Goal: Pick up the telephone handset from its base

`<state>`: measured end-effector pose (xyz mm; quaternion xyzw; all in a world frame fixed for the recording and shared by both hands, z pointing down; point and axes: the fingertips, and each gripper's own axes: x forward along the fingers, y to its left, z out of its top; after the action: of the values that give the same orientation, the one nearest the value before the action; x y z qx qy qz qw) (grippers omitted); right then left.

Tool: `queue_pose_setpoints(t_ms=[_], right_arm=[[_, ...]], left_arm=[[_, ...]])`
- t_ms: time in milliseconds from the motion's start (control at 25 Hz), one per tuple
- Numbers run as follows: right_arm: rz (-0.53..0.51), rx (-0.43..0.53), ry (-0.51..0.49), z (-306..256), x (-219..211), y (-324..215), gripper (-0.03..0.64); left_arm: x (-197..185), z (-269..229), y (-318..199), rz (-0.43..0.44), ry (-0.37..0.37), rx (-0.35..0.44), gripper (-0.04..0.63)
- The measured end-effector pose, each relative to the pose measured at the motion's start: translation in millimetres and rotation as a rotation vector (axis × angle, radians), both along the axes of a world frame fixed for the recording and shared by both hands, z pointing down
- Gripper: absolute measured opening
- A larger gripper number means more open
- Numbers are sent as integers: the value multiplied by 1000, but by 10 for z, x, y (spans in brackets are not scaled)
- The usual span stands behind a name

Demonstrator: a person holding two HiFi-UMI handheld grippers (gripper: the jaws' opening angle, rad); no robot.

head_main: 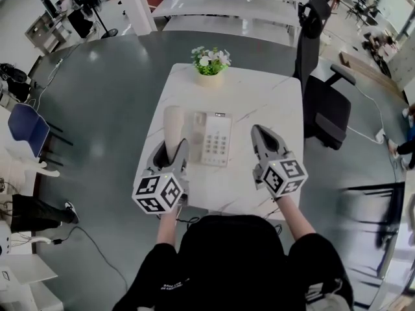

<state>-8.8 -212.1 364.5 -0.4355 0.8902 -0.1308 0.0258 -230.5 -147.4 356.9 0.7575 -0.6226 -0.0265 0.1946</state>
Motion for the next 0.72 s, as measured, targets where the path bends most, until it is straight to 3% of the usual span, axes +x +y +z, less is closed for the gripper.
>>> queue_pose_setpoints(t_ms=[720], right_arm=[[13,120,-50,-456,109,61,-9]], left_arm=[[-290,-373,343,-71,36,111,207]])
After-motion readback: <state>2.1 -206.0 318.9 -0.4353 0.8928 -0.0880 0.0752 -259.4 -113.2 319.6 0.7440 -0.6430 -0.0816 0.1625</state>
